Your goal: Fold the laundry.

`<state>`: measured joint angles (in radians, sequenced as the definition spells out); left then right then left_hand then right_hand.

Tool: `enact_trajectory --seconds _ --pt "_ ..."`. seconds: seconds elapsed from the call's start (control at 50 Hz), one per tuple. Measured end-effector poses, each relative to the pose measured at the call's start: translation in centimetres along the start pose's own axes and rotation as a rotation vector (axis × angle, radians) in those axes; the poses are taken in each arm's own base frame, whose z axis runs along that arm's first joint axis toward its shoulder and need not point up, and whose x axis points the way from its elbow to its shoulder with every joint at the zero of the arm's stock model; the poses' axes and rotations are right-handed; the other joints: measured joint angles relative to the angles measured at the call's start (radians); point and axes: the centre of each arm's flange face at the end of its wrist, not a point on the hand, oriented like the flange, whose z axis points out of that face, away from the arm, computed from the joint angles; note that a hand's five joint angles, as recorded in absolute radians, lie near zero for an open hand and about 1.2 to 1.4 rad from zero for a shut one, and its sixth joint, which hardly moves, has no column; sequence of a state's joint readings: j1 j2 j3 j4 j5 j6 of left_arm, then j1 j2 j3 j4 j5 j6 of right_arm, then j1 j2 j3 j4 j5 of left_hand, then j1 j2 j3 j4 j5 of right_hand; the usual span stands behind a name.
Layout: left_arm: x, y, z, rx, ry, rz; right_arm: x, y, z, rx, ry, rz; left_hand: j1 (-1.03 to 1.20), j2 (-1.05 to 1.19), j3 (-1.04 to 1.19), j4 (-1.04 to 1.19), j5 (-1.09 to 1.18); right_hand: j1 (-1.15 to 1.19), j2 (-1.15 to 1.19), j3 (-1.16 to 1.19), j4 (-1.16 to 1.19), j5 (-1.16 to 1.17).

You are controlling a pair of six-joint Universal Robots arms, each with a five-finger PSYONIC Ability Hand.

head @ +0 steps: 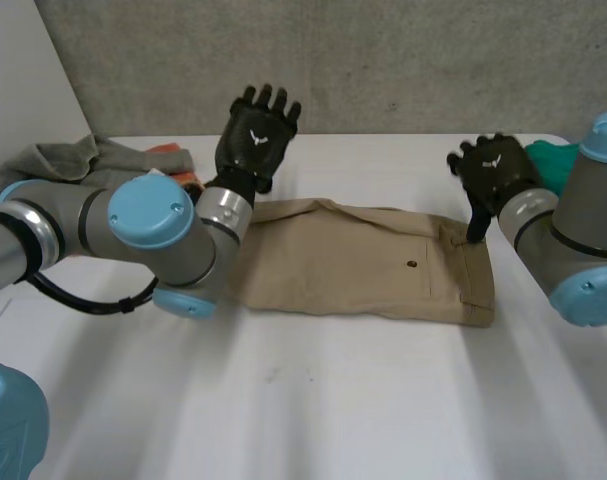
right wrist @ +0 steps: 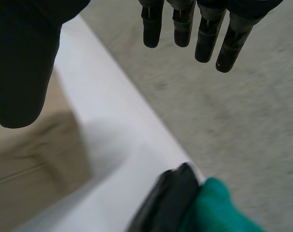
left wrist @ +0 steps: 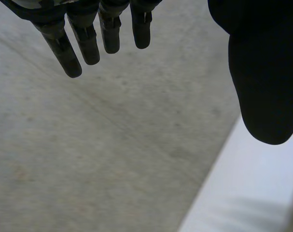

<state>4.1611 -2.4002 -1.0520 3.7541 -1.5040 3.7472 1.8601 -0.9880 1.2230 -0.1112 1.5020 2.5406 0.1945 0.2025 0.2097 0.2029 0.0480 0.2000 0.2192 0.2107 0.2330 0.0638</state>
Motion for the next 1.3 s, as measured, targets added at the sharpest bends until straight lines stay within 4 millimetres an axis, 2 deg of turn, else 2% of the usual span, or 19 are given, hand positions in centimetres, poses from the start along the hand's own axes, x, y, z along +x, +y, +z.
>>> enact_trajectory --seconds 0.1,0.12,0.16,0.22,0.34,0.4,0.48,0.6,0.72,0.82,0.9,0.94,0.96,1.0,1.14,1.18,1.22,1.24,1.3 --pt "1.4 1.1 -1.0 -0.035 0.093 -0.036 -1.0 0.8 -1.8 -0.084 -0.094 0.04 0.0 0.0 0.0 0.0 0.0 0.0 0.0 0.0 0.0 0.0" --pt "2.4 2.3 -0.9 -0.045 0.13 -0.044 -1.3 1.2 -2.1 -0.106 -0.113 0.049 0.0 0.0 0.0 0.0 0.0 0.0 0.0 0.0 0.0 0.0" --pt "2.8 3.0 -0.7 -0.049 0.141 -0.045 -1.8 1.7 -2.5 -0.133 -0.135 0.059 0.0 0.0 0.0 0.0 0.0 0.0 0.0 0.0 0.0 0.0" --pt "3.4 5.3 0.0 -0.063 0.151 -0.041 -2.2 2.4 -2.7 -0.157 -0.152 0.065 0.0 0.0 0.0 0.0 0.0 0.0 0.0 0.0 0.0 0.0" --pt "2.6 10.4 1.9 -0.093 0.123 -0.02 -2.8 3.2 -3.0 -0.181 -0.164 0.067 0.0 0.0 0.0 0.0 0.0 0.0 0.0 0.0 0.0 0.0" --pt "2.3 11.5 2.5 -0.083 0.114 -0.012 -2.8 3.4 -3.1 -0.187 -0.165 0.067 0.0 0.0 0.0 0.0 0.0 0.0 0.0 0.0 0.0 0.0" --pt "0.8 13.4 4.1 -0.029 0.061 0.016 -3.0 3.7 -3.3 -0.196 -0.169 0.067 0.0 0.0 0.0 0.0 0.0 0.0 0.0 0.0 0.0 0.0" --pt "-0.3 14.5 4.9 0.019 0.026 0.038 -3.1 3.8 -3.5 -0.205 -0.172 0.067 0.0 0.0 0.0 0.0 0.0 0.0 0.0 0.0 0.0 0.0" --pt "-0.8 12.8 4.9 0.023 0.023 0.033 -3.4 4.1 -3.9 -0.219 -0.179 0.068 0.0 0.0 0.0 0.0 0.0 0.0 0.0 0.0 0.0 0.0" --pt "-1.6 9.3 4.1 0.015 0.014 0.011 -3.8 4.6 -4.5 -0.242 -0.192 0.07 0.0 0.0 0.0 0.0 0.0 0.0 0.0 0.0 0.0 0.0" --pt "-2.3 6.6 2.7 -0.015 0.011 -0.033 -4.0 5.0 -4.9 -0.261 -0.2 0.072 0.0 0.0 0.0 0.0 0.0 0.0 0.0 0.0 0.0 0.0" --pt "-2.3 6.6 2.7 -0.015 0.011 -0.033 -4.0 5.0 -4.9 -0.261 -0.2 0.072 0.0 0.0 0.0 0.0 0.0 0.0 0.0 0.0 0.0 0.0" --pt "-2.7 4.9 1.1 -0.052 0.015 -0.085 -4.1 5.3 -5.3 -0.277 -0.206 0.075 0.0 0.0 0.0 0.0 0.0 0.0 0.0 0.0 0.0 0.0" --pt "-2.9 3.9 -0.1 -0.078 0.018 -0.129 -4.2 5.6 -5.6 -0.288 -0.21 0.077 0.0 0.0 0.0 0.0 0.0 0.0 0.0 0.0 0.0 0.0" --pt "-3.5 0.9 -3.7 -0.137 0.032 -0.275 -4.1 6.6 -5.6 -0.297 -0.199 0.082 0.0 0.0 0.0 0.0 0.0 0.007 0.011 0.014 0.006 0.006" --pt "-3.6 0.6 -4.1 -0.141 0.033 -0.289 -4.1 6.7 -5.5 -0.294 -0.195 0.082 0.0 0.0 0.0 0.0 0.0 0.013 0.018 0.023 0.012 0.014" --pt "-3.8 -0.1 -4.9 -0.146 0.037 -0.313 -4.1 7.1 -5.0 -0.279 -0.181 0.081 0.0 0.0 0.0 0.0 0.0 0.232 0.283 0.286 0.263 0.254" --pt "-3.9 -0.1 -4.9 -0.147 0.037 -0.314 -4.1 7.2 -4.9 -0.276 -0.177 0.081 0.0 0.0 0.0 0.0 0.0 0.264 0.328 0.328 0.306 0.294" --pt "-4.2 -0.9 -5.6 -0.146 0.038 -0.322 -3.8 7.5 -4.2 -0.249 -0.146 0.08 0.0 0.0 0.0 0.0 0.0 0.623 0.824 0.809 0.795 0.746"
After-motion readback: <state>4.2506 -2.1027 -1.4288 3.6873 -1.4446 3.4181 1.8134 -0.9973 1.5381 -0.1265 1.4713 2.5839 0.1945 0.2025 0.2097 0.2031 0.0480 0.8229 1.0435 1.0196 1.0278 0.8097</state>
